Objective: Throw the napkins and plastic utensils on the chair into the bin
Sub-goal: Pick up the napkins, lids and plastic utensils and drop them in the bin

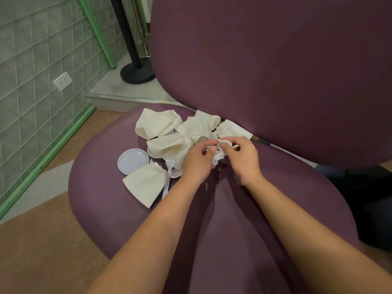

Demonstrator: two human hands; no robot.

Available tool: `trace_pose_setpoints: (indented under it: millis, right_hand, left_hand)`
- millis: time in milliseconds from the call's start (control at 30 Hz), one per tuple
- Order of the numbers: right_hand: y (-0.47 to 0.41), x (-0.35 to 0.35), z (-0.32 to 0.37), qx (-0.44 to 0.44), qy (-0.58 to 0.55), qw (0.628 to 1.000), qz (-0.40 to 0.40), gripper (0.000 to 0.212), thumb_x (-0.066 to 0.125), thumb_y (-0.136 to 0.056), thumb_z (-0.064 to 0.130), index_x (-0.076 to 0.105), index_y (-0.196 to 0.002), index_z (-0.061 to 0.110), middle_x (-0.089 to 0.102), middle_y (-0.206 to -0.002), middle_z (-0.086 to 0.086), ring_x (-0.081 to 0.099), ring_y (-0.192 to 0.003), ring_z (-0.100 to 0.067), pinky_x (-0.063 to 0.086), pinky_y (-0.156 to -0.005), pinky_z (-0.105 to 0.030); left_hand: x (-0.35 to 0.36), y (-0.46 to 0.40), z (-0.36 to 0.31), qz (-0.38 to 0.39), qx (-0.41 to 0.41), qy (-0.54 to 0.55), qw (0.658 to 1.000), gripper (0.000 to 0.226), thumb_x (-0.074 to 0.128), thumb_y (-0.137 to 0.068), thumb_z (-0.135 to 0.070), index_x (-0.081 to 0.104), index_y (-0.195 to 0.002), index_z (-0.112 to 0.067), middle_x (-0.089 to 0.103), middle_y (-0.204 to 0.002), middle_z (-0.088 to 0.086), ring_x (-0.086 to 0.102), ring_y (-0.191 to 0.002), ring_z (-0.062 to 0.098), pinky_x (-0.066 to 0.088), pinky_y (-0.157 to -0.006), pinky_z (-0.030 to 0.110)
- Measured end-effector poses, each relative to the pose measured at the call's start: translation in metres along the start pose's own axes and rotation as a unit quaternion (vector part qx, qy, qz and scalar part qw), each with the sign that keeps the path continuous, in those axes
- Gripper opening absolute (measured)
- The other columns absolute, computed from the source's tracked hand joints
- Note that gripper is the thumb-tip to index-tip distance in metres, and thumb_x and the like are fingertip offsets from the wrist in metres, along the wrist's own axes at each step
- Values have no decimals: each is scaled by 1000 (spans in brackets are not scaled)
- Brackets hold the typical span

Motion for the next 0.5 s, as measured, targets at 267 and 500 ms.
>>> trace_pose_setpoints:
  millis: [267, 500]
  right_hand:
    - [40, -1, 5, 74, -155, 985, 5, 4, 75, -84, 18, 72, -85, 16, 71, -84, -2, 62, -74, -12, 52, -73, -32]
    - [12, -3, 6, 52, -4, 996, -72, 32, 53, -83, 7, 66, -76, 35, 61, -97, 7, 57, -89, -12, 47, -84, -31]
  left_hand:
    - [7, 4, -13, 48, -77, 96, 991, 30, 46, -101, -34, 68, -106, -14, 67, -94, -1, 66, -93, 15, 59, -76, 27]
    - [4, -6, -11, -15, -22, 33, 999, 29, 41, -101, -11, 65, -118, -14, 62, -99, -3, 58, -76, 0, 54, -78, 25]
Point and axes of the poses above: each hand's wrist, its own y-axis away from the middle knuckle, its own x-axis out of the palm, z = x × y, the point moved 1 cm from there along -y, towards the middle knuckle
